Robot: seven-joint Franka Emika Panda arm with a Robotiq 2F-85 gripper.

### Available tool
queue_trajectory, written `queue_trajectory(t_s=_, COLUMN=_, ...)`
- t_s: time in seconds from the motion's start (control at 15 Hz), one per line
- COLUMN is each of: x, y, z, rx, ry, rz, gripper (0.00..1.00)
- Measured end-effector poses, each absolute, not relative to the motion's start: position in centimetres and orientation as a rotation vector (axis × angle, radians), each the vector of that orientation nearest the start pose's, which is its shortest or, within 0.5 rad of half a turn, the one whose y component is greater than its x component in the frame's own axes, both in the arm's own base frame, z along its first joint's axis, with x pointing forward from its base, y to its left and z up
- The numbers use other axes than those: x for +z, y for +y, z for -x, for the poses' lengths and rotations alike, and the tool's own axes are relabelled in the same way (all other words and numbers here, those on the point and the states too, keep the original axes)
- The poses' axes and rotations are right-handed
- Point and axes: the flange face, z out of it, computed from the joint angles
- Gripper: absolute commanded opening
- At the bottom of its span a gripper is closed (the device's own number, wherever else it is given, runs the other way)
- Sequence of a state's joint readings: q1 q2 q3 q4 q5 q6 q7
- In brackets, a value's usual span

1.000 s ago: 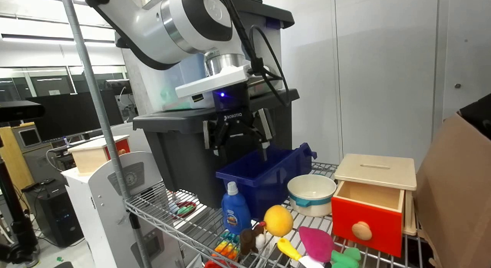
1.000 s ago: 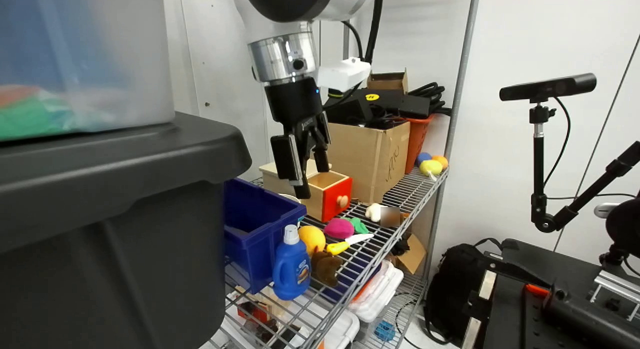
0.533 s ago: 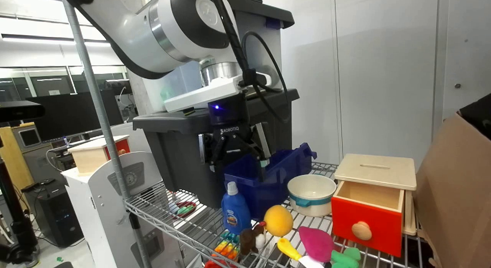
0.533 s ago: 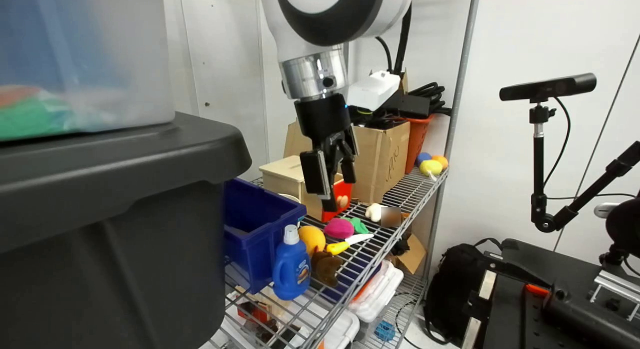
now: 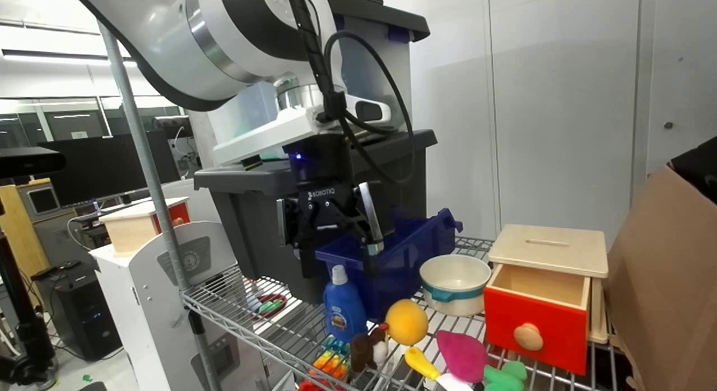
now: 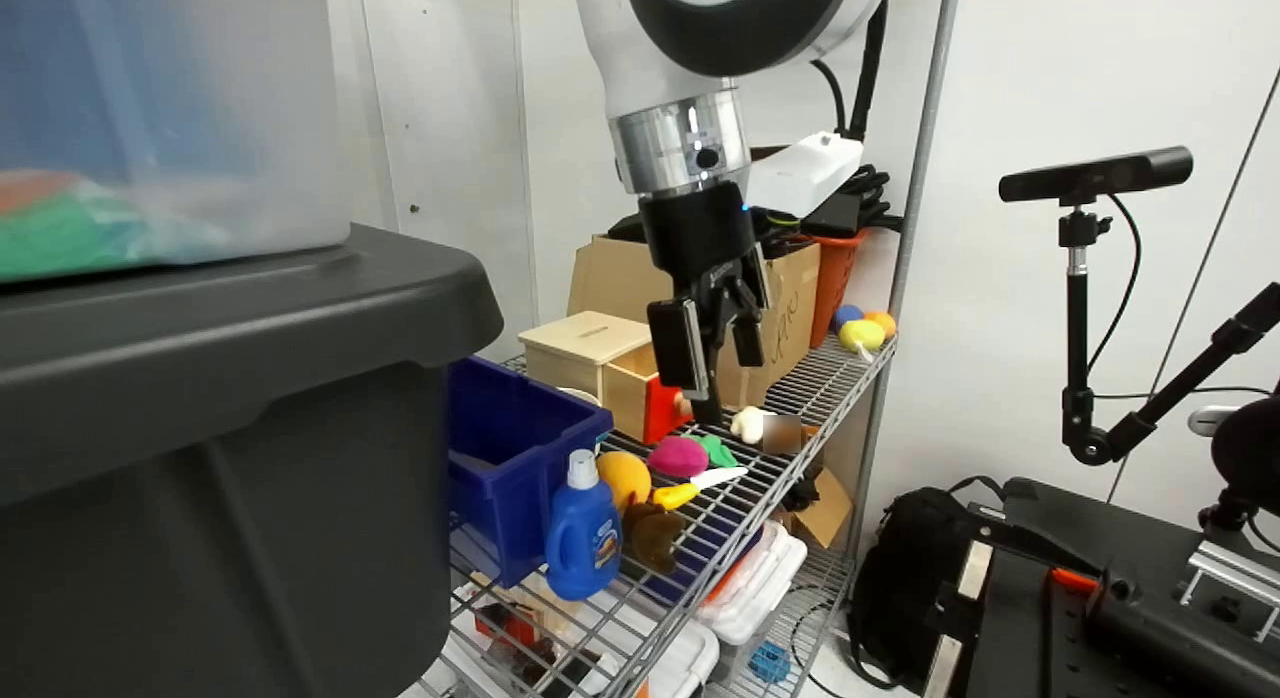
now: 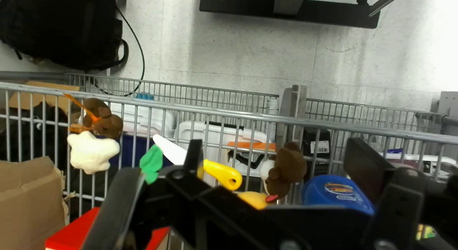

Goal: Put the brown plush toy in the blue storage container

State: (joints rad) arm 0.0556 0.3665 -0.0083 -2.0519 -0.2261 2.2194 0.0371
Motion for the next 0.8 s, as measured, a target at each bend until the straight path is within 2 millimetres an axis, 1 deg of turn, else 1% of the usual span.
queue_trajectory(t_s=0.13, x=24.5, y=1.3, z=-56.1, rx=0.332, ry=-0.190, rz=3.312, gripper=1.00)
queue_trajectory(t_s=0.33, x=24.6, y=-0.1, z=-53.8, rx=0.378, ry=-0.032, rz=3.352, gripper=1.00)
queue_trajectory(t_s=0.53, x=24.6, y=-1.0, z=-51.6, rx=0.431, ry=0.090, rz=3.372, gripper=1.00)
queue_trajectory(t_s=0.67, x=24.8, y=-1.1, z=-50.6, rx=0.442, ry=0.131, rz=3.377, gripper=1.00)
queue_trajectory(t_s=0.8, x=25.2, y=-1.1, z=-50.2, rx=0.430, ry=0.129, rz=3.381, gripper=1.00)
